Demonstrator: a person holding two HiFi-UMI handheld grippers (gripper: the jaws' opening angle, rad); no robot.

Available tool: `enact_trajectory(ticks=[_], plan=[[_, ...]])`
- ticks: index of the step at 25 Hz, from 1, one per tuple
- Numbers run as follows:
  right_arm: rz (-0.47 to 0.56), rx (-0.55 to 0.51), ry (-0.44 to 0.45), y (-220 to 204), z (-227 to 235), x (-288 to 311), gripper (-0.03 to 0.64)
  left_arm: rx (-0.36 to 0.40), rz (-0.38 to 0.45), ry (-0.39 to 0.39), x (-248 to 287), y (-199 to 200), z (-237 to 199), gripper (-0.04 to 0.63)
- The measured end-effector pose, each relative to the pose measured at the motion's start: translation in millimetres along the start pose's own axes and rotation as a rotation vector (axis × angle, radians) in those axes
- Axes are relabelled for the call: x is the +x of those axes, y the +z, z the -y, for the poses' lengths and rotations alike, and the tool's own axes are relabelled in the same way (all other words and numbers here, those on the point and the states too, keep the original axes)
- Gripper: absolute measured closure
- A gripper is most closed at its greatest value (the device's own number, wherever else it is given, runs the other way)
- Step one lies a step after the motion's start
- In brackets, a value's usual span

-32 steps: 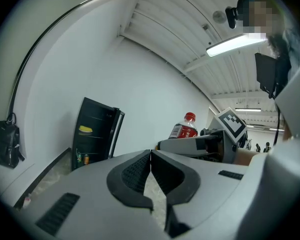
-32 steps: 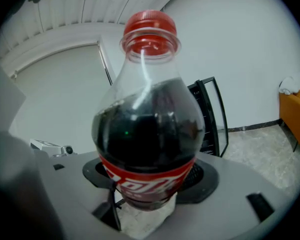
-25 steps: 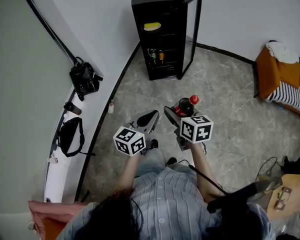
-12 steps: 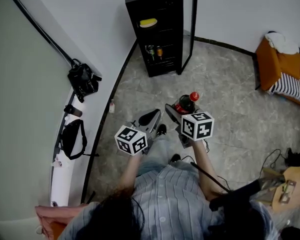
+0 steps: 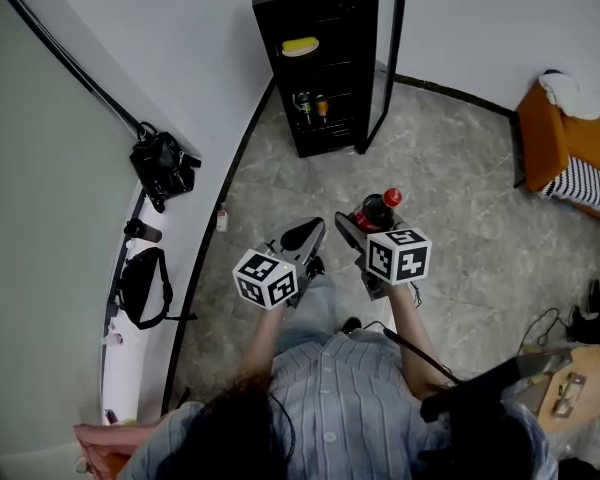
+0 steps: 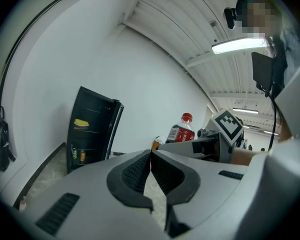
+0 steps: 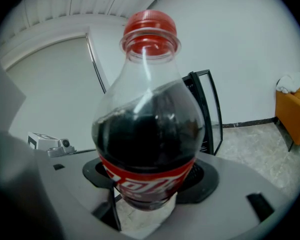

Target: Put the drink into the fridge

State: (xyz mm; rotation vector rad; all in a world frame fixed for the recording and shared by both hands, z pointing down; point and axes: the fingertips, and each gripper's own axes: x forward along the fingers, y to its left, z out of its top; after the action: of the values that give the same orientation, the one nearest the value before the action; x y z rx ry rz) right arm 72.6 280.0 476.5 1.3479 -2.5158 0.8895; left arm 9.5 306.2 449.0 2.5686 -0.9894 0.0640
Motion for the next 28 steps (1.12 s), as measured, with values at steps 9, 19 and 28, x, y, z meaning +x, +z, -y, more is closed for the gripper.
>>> enact_trajectory(ticks=[9,19,28], plan=[[-0.019,0.009,-0.014,50,21,72,0.314,-0.012,0.016,-0.025,50,51,-80,0.586],[-0.010,0.022,-0.040,99,29,147,0.314,0.002,0.002,-0.087,80,91,-156,0.586],[0.014,0.048,-0.100,123,49,190,0.314,0.004,-0.006,-0.114,85,105,-204,0.586]])
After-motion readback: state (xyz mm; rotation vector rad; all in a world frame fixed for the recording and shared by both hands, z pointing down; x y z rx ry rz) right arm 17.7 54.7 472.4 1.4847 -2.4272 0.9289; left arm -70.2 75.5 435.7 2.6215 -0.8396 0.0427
